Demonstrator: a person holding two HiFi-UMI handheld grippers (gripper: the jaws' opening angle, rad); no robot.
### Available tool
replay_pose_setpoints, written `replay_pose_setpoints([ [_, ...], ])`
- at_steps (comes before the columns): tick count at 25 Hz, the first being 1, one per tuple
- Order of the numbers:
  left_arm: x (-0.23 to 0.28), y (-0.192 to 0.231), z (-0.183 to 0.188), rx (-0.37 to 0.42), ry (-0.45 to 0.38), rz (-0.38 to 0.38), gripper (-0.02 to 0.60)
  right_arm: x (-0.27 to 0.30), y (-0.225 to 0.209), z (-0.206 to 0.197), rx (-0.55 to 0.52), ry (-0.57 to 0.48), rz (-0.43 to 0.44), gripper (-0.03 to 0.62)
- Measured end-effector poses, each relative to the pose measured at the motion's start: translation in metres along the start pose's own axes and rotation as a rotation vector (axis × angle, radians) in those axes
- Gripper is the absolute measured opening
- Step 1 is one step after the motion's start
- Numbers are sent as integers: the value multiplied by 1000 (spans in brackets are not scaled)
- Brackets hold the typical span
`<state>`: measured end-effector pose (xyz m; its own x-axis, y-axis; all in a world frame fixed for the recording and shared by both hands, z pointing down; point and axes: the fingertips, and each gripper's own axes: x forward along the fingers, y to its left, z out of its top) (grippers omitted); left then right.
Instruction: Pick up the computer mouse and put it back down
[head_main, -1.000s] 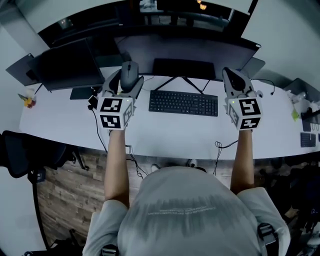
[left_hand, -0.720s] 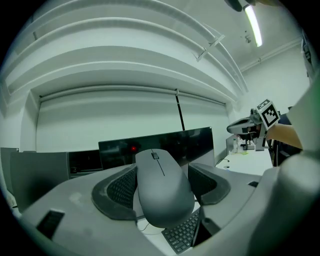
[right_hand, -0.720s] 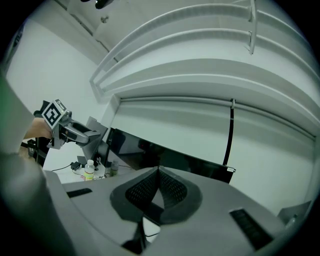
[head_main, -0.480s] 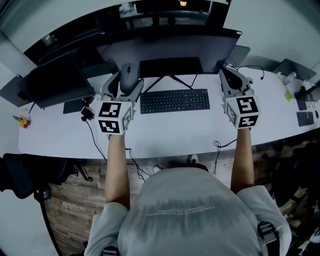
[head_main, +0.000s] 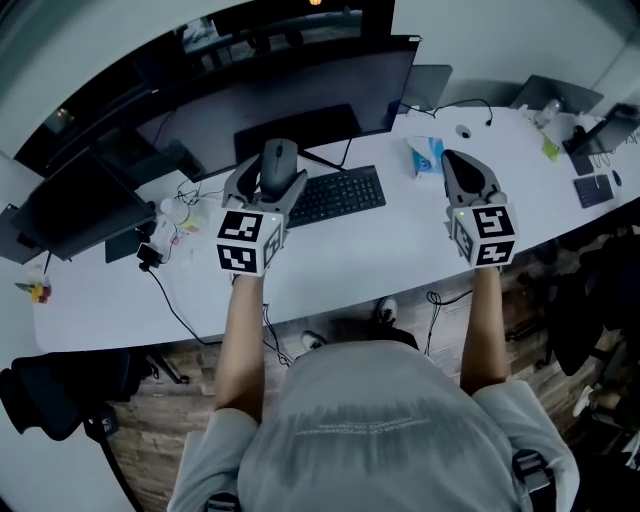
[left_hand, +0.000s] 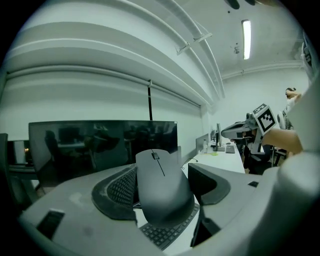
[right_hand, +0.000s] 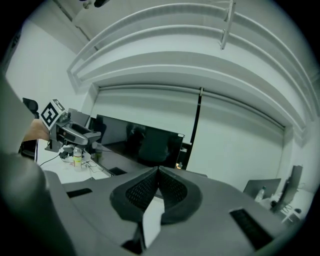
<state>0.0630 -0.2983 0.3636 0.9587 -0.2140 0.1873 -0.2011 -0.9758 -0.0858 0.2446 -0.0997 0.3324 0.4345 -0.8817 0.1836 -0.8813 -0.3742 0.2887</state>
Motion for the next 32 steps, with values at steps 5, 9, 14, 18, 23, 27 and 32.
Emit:
replay_pose_setpoints([
  [5, 54, -43, -7, -14, 38, -63, 319, -12, -39, -36, 33, 56, -31, 2],
  [9, 99, -78, -18, -23, 79, -113, 319, -17, -67, -67, 66, 103, -42, 2],
  [14, 155, -116, -39, -44, 141, -161, 319, -10, -87, -104, 98, 156, -14, 2],
  [18, 190, -143, -68, -59, 211, -185, 318, 0, -90, -134, 115, 207, 30, 2],
  [23, 234, -170, -113, -110, 300, -197, 318, 16, -102, -166, 130, 252, 75, 2],
  [27, 262, -184, -153, -147, 374, -198, 316, 31, -108, -188, 140, 286, 111, 2],
  [32, 289, -195, -197, -215, 455, -182, 316, 43, -114, -212, 142, 329, 145, 2],
])
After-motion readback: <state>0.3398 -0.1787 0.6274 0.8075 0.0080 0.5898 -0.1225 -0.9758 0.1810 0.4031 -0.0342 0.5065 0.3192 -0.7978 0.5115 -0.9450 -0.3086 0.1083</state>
